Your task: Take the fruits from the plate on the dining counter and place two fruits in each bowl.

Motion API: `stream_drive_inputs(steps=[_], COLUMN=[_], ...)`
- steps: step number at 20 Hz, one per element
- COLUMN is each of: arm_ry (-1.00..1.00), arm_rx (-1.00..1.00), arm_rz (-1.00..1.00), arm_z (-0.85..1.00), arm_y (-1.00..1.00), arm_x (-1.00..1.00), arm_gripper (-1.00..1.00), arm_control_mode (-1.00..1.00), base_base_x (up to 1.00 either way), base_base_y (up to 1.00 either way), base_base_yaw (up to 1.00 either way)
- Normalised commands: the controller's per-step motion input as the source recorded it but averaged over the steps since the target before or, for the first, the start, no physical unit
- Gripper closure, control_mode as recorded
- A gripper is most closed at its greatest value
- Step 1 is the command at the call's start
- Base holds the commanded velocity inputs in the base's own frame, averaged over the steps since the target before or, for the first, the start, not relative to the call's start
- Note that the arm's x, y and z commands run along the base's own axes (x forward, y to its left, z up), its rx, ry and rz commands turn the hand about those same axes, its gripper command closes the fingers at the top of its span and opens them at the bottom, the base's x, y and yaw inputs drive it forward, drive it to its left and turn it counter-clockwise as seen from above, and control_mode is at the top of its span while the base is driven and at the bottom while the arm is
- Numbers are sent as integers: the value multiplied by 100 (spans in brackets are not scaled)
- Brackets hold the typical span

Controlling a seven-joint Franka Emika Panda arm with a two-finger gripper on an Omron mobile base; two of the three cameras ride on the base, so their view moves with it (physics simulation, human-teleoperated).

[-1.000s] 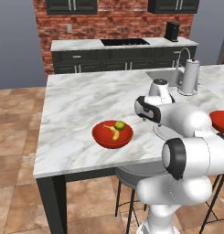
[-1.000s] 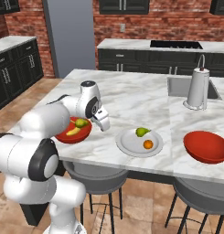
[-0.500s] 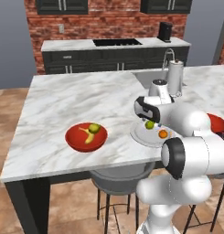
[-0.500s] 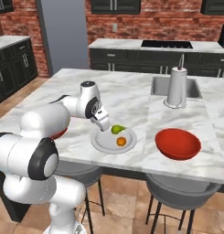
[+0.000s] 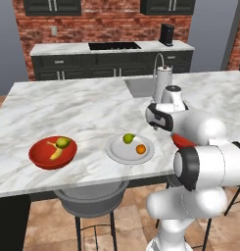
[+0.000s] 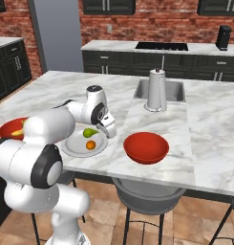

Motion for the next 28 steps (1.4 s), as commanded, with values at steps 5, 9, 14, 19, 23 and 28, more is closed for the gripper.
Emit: stream_drive_inputs(steps=[5, 9, 14, 19, 23, 28], arm_ry=[25, 23, 6, -18, -23, -4], arm_rx=[5, 4, 0, 0, 0, 1], arm_rz=[14, 36, 48, 21, 2, 0], arm_z=[-9, -9, -13, -37, -36, -18], arm_y=[22, 27, 26, 27, 15, 3], arm_x=[34, 14, 12, 0, -6, -5], arm_gripper=[-100, -100, -100, -100, -100, -100], arm_control_mode=[-100, -100, -100, -100, -100, -100], base_base_x=[0, 0, 0, 0, 0, 0], base_base_y=[0, 0, 0, 0, 0, 0], base_base_yaw=[0, 0, 0, 0, 0, 0])
